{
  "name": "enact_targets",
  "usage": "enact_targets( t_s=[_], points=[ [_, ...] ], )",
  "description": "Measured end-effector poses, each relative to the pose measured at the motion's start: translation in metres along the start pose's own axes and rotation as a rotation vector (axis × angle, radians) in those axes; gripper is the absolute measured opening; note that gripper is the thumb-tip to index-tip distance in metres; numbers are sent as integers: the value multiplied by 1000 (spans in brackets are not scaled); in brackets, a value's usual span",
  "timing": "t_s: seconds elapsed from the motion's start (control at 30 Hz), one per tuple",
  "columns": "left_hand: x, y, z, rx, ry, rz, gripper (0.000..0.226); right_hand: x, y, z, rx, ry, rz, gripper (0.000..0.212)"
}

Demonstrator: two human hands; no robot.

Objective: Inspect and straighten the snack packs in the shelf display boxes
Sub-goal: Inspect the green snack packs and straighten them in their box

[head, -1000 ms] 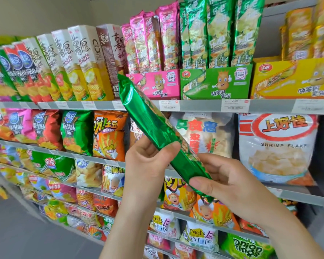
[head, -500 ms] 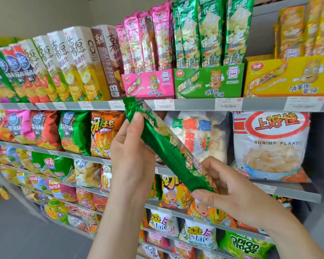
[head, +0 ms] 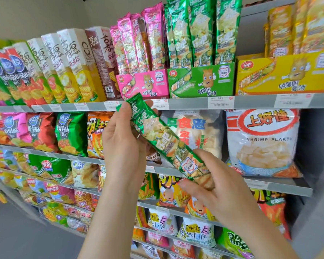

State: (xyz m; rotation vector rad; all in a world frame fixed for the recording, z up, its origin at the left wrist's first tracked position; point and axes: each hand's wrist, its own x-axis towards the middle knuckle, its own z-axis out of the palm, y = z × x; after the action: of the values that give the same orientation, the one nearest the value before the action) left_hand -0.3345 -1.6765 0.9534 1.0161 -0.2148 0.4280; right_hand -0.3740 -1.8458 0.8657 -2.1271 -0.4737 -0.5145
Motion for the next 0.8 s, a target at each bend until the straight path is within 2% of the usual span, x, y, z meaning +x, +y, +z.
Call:
enact_targets(
  t_s=[0.1,0.17,0.3,0.37,0.43,0.57,0.63,0.73,0.8],
  points=[
    [-1,0,2,16,-7,12,22,-3,-2,4,126,121,-65,40],
    [-2,0,4,-9,-12,21,22,-2,-2,2,351,100,14,35],
    [1,1,12,-191,-27,-41,23,0,-3,-9,827,-188,238,31],
    [3,3,14,-228,-54,-142,29,-1,-4,-11,935,-272,255,33],
    [7,3,15,-165,-94,-173,37,-1,-5,-9,865,-230,227,30],
    [9,4,17,104,-142,-137,58,-2,-9,0,481,68,121,21],
    [9,3,16,199,-117,-115,52,-3,-9,4,299,180,16,20],
    [12,2,14,131,-67,-81,48,-2,-8,6,339,247,-15,28],
    [14,4,14,66,-76,-36,33,1,-6,2,462,191,26,29]
  ],
)
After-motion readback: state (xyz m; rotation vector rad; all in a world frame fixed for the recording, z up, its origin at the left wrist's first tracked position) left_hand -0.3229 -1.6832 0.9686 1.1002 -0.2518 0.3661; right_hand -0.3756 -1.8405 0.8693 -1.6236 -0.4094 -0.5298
